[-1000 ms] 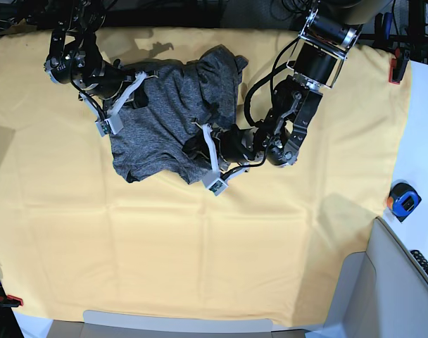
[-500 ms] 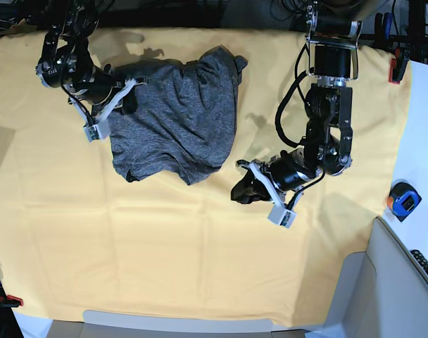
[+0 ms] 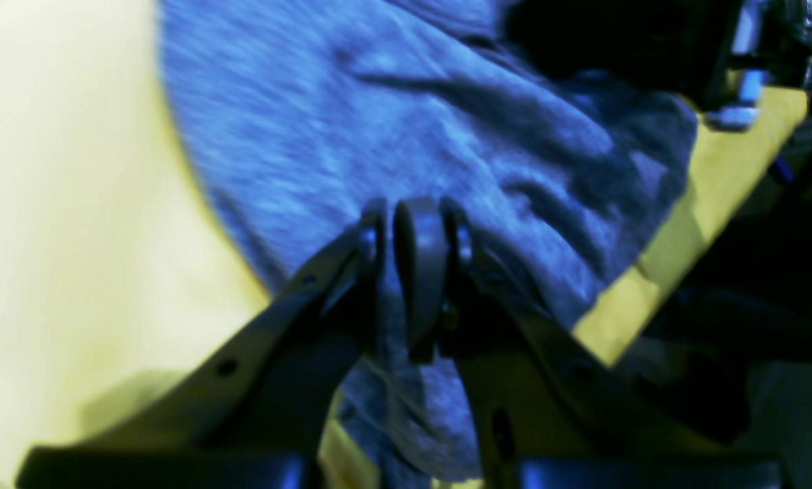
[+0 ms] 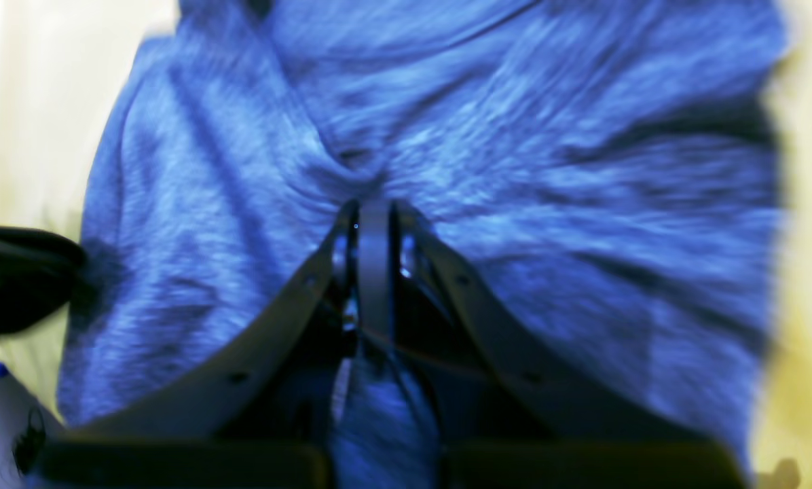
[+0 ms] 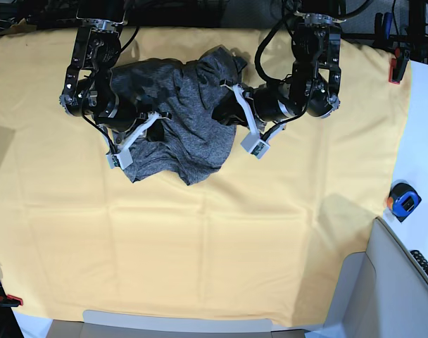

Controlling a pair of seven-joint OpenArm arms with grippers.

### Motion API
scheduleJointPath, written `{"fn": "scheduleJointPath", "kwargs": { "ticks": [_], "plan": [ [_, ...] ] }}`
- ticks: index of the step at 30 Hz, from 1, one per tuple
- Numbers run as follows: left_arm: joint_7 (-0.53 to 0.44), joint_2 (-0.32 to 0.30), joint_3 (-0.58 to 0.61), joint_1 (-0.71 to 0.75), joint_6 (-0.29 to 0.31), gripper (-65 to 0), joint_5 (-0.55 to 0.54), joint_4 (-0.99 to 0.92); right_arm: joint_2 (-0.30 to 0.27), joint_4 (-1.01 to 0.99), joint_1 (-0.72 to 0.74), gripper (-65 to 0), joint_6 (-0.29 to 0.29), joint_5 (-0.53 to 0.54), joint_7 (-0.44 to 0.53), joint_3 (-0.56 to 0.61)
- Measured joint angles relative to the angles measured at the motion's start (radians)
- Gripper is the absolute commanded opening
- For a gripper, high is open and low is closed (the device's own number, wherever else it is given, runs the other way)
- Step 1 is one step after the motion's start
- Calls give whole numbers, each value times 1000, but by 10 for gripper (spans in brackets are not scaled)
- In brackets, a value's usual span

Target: Fold the T-shirt properly

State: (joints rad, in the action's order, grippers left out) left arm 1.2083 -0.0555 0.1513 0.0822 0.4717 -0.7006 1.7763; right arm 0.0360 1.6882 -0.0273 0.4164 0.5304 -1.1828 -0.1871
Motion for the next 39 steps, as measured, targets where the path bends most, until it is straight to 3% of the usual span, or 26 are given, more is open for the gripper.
{"fn": "scheduleJointPath", "kwargs": {
  "ticks": [9, 16, 21, 28, 31, 34, 39],
  "plan": [
    [-1, 2, 53, 79, -1, -590, 2, -1, -44, -44, 14, -650, -4, -47, 32, 16],
    [-5, -105, 49, 89, -2, -590, -2, -2, -38, -39, 52, -650, 3, -191, 32, 18],
    [-6, -111, 46, 84, -4, -590, 5, -2, -39, -39, 124, -650, -4, -341, 31, 16],
    [-5, -111, 46, 85, -4, -590, 6, -2, -39, -40, 221, -650, -4, -368, 27, 13],
    [-5, -111, 42, 84, -4, -590, 5, -2, -35, -41, 275, -650, 2, -439, 31, -40],
    [3, -112, -38, 93, -5, -590, 8, 92, -42, -42, 322, -650, -6, -519, 27, -120],
    [-31, -111, -299, 60, 4, -590, -47, 320, -47, 121, 295, -650, -5, -524, 13, -244]
  ]
}}
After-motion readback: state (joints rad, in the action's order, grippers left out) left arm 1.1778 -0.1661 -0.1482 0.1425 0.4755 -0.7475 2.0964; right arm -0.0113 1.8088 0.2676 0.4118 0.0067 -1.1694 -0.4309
